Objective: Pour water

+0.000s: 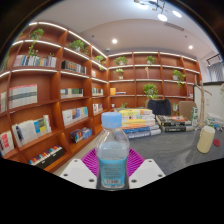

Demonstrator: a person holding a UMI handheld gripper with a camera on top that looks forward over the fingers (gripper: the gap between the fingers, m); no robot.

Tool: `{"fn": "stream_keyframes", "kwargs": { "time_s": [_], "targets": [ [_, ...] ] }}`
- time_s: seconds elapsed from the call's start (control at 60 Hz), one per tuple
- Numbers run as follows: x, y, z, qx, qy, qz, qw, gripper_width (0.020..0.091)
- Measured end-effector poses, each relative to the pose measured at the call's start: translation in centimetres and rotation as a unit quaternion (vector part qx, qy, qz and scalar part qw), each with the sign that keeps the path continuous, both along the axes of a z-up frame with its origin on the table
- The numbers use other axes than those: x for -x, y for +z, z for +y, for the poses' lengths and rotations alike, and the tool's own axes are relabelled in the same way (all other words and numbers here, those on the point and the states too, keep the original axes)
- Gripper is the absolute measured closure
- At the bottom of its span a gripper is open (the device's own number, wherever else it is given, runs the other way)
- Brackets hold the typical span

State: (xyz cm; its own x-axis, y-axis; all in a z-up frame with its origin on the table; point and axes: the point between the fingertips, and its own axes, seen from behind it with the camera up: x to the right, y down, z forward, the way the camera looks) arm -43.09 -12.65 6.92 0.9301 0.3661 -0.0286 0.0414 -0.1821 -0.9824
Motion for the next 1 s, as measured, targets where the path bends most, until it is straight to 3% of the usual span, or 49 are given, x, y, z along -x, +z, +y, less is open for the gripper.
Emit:
{"fn": "stream_keyframes", "kwargs": {
  "time_s": [0.267, 0.517, 0.7, 1.0],
  "targets": [
    [-7.6, 3.8, 2.0, 0.041, -0.05, 0.135, 0.989, 0.079],
    [-17.9, 8.1, 6.5, 0.075, -0.114, 0.399, 0.907, 0.0793],
    [-23.7, 9.2, 8.7, 0.099, -0.141, 0.573, 0.801, 0.0777],
    [-28.7, 10.2, 11.7, 0.1, -0.12, 0.793, 0.589, 0.0779]
  ]
}}
